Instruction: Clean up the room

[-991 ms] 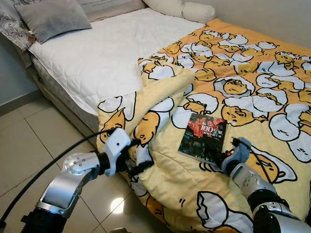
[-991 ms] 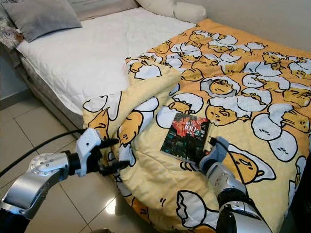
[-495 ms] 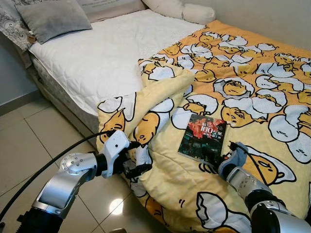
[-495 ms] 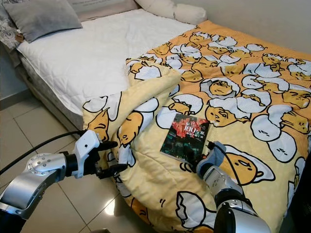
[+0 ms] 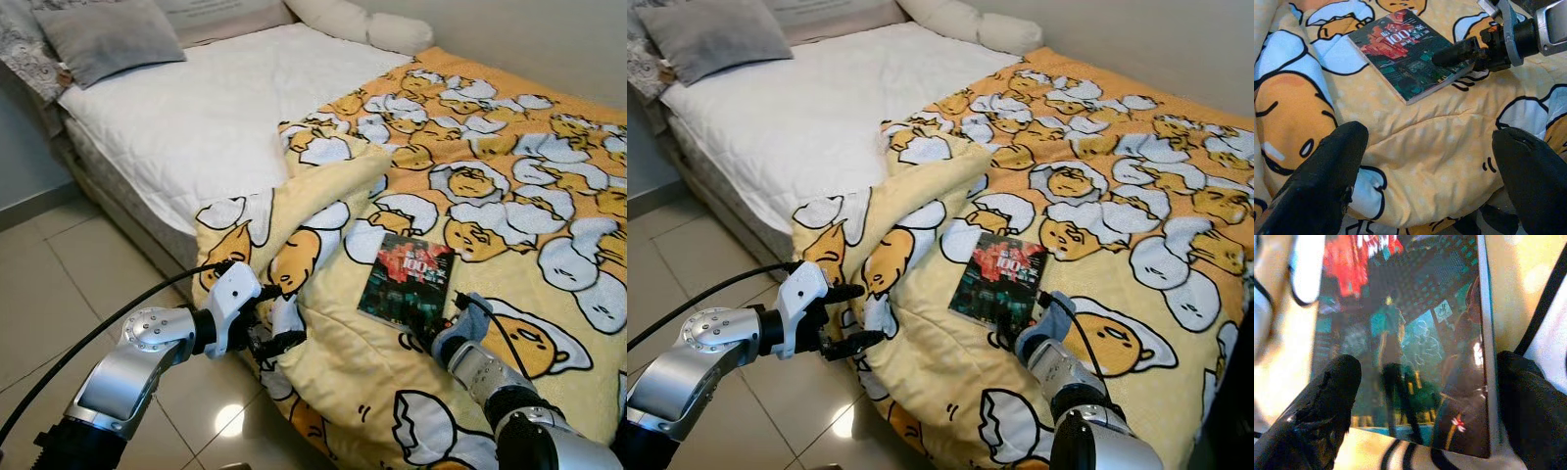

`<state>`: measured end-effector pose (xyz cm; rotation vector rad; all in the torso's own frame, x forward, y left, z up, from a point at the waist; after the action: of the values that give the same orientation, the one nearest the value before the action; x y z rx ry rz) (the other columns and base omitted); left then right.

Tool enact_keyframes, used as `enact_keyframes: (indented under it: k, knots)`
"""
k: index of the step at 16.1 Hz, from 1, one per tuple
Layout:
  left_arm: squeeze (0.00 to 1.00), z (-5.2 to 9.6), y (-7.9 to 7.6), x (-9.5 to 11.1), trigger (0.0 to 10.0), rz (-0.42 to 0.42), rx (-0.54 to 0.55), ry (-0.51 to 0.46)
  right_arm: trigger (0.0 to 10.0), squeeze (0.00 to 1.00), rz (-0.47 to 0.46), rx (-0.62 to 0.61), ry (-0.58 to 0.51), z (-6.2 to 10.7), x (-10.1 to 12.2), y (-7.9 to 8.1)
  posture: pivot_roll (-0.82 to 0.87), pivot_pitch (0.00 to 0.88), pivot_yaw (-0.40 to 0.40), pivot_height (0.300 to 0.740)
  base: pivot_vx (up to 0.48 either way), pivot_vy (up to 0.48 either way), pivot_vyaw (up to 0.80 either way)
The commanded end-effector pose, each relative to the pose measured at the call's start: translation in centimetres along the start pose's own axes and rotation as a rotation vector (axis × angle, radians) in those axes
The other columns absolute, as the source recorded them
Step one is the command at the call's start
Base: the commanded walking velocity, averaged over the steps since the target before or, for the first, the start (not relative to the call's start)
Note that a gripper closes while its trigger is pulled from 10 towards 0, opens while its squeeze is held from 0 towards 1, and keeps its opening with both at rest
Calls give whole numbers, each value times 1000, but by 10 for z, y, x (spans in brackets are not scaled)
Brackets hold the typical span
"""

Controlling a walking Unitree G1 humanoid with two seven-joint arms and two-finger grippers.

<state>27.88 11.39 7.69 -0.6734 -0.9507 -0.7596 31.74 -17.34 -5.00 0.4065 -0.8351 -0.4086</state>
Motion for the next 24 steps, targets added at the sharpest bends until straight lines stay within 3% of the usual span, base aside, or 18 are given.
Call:
enact_keyframes:
  k: [1,4,6,7,8,15,24]
  knots:
    - [584,-1,1,2,10000,-19,-1,11,10000,0,-111,61,102,-1,-28,13,76,0,-15,740,0,0,0]
    - [584,-3,2,4,10000,-26,-1,8,10000,0,-209,167,51,-4,-4,33,77,0,-18,740,0,0,0]
    - [584,-3,3,4,10000,-28,1,6,6431,0,-230,197,33,-4,3,38,80,0,-22,740,0,0,0]
    - [584,-3,3,5,10000,-28,2,4,2863,0,-238,206,25,-5,5,40,83,0,-25,740,0,0,0]
    - [584,-3,3,5,10000,-28,4,2,0,0,-258,220,8,-5,10,44,86,0,-27,740,0,0,0]
    - [584,-3,4,6,10000,-32,5,-1,0,0,-322,275,-46,-7,25,59,80,0,-21,740,0,0,0]
    - [576,-2,4,7,10000,-32,10,0,0,0,-314,204,-81,-10,28,54,89,0,-24,740,0,0,0]
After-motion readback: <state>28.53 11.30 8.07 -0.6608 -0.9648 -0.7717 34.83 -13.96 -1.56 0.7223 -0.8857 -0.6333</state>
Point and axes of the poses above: a point about 5 cm out from each wrist's last joint towards the gripper, its own z axis pointing back from the gripper into the wrist, its own x axis along the axis of the wrist's last joint, y = z × x, the point moved 5 cm from there along -z, pointing out of the wrist towards the gripper, and after that the axes turned 12 degrees about z, right-handed, at the moved point
